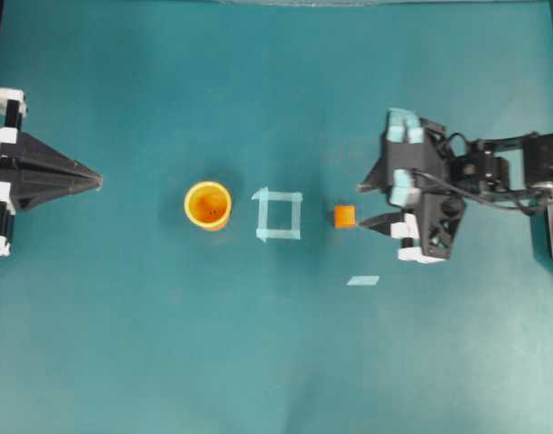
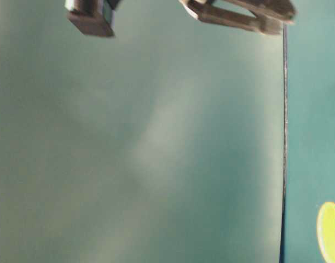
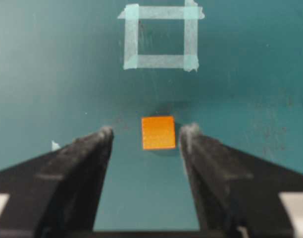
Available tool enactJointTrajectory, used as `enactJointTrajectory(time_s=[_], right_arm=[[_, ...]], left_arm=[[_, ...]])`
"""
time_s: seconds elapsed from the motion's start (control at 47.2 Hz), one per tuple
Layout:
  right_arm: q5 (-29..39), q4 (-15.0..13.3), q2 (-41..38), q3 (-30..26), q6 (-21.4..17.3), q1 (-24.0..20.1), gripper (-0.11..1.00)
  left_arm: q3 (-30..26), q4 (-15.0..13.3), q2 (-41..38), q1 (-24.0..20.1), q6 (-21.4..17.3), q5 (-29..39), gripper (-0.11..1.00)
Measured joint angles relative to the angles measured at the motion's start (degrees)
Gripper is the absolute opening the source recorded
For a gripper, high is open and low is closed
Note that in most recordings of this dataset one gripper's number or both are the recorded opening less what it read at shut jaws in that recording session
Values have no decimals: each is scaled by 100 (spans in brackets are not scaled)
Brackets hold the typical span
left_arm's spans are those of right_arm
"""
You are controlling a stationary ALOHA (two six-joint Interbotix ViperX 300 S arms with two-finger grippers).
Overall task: Move the block backward with right arm.
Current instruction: 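Move the right gripper to the orange cube and close on it, then lift the held orange cube with the right gripper, moving it backward and up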
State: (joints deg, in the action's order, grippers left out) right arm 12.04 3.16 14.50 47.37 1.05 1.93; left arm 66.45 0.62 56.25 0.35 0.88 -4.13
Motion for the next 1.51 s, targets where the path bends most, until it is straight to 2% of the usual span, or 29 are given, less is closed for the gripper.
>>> enactJointTrajectory(time_s=[0.7,1.081,1.23,1.378,1.506], right_arm=[[-668,0,-1389,-114,44,149,61],[-896,0,-1714,-132,53,149,59],[-896,0,-1705,-132,44,149,54],[-896,0,-1714,-132,44,149,40],[-826,0,-1714,-149,35,149,40]], left_arm=[[-9,9,0,0,-62,-26,0],[0,9,9,0,-79,-26,0],[-9,0,9,0,-88,-26,0],[-9,0,9,0,-105,-18,0],[-9,9,9,0,-105,-18,0]])
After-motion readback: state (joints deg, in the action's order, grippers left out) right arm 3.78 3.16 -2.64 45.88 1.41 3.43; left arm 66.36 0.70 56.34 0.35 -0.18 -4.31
